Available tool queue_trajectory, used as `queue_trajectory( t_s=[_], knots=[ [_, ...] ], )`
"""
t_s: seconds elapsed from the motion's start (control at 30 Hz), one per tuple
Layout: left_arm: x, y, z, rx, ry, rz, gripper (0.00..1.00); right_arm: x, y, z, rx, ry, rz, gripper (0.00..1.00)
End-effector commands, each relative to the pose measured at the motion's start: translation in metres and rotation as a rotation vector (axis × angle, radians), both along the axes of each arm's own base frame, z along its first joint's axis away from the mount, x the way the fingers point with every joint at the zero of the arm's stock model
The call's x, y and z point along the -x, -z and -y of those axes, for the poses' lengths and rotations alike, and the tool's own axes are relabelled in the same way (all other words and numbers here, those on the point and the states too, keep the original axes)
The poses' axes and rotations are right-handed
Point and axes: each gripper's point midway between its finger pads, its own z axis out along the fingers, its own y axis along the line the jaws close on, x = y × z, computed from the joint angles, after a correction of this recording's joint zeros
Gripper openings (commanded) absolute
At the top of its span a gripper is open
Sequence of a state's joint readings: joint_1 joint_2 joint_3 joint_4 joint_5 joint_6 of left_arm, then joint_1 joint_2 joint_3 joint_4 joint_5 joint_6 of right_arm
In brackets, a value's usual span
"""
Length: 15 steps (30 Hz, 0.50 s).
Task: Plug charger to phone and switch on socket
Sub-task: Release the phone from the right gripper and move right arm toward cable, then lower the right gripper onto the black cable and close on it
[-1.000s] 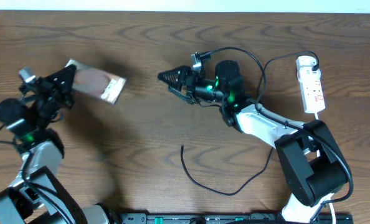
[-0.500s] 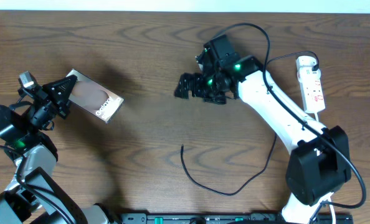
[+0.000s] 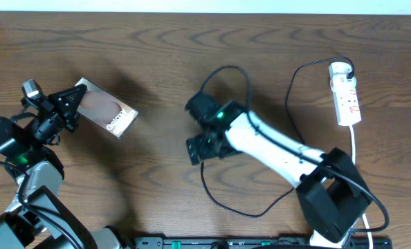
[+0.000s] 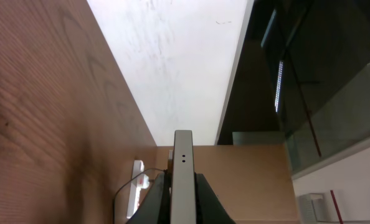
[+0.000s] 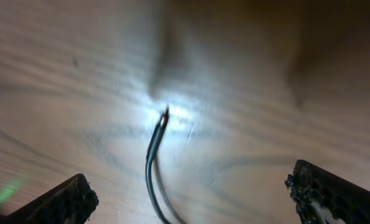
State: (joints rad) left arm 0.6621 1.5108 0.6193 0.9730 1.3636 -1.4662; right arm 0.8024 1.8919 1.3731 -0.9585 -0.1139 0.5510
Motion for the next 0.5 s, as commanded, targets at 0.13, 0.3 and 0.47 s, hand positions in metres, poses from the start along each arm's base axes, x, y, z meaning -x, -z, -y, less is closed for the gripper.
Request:
queue_trajectory(
  t_s=[0.13, 0.3, 0.47],
  knots=[
    [0.002, -0.011, 0.001, -0.025, 0.02, 0.032, 0.07, 0.03, 0.026, 0.002, 0.085, 0.088, -0.011, 0.96],
    [0.002, -0.011, 0.002, -0.025, 0.021, 0.032, 0.07, 0.033, 0.037, 0.005, 0.086, 0.13, -0.016, 0.69],
    [0.002, -0.011, 0.002, -0.025, 0.021, 0.032, 0.07, 0.032, 0.04, 0.008, 0.094, 0.149, -0.017, 0.57]
  ],
)
